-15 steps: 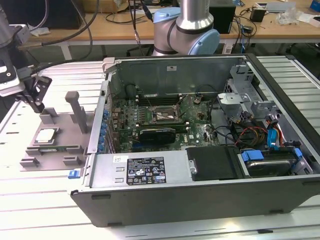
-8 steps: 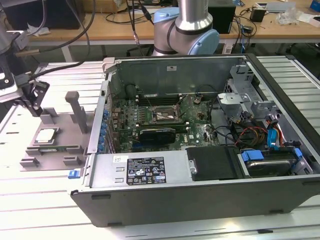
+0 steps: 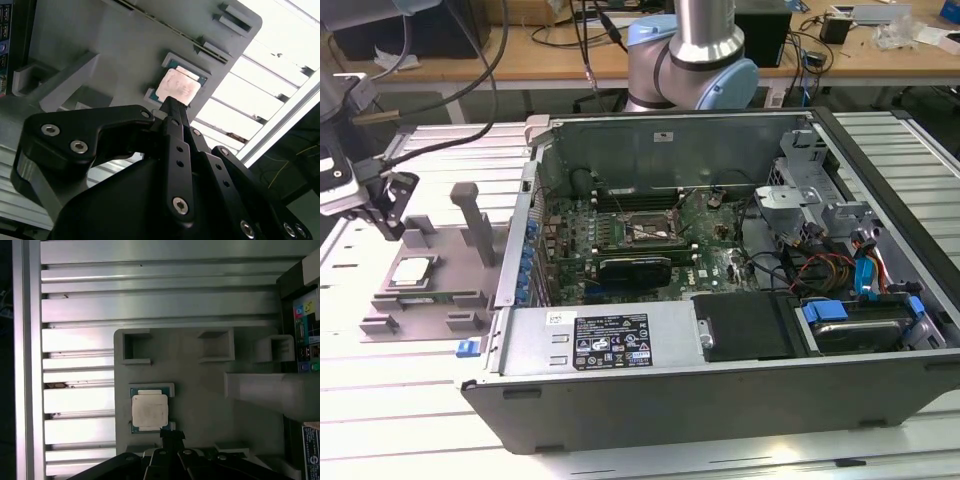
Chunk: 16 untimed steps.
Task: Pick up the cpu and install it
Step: 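Pick up the cpu and move it towards the insertion slot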
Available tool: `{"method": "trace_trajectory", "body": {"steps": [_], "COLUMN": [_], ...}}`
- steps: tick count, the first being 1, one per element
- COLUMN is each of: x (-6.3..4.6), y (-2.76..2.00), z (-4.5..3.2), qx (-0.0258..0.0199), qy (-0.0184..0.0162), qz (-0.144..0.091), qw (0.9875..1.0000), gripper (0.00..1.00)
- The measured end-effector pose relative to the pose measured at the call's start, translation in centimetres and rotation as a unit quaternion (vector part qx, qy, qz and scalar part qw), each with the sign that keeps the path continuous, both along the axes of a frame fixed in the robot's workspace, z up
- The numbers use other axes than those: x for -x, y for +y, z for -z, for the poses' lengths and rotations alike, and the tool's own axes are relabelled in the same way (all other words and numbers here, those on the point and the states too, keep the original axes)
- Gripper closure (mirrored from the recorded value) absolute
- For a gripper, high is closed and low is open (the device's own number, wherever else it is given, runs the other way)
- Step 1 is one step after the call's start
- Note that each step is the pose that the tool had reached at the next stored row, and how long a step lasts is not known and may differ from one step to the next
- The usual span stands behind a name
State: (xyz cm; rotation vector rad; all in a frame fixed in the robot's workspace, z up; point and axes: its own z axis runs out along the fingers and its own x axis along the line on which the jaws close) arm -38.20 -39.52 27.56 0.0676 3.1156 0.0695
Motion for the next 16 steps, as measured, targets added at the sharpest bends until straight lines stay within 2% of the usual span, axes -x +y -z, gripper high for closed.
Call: {"method": "trace_trajectory", "body": {"steps": [12, 16], "x": [0.6, 0.6], "y": [0.0, 0.0], "z": [2.18, 3.15], "qx": [0.0, 0.0], "qy": [0.0, 0.0001], "qz": [-0.008, -0.009], "qw": [1.0, 1.0], "gripper": [0.89, 0.89]}}
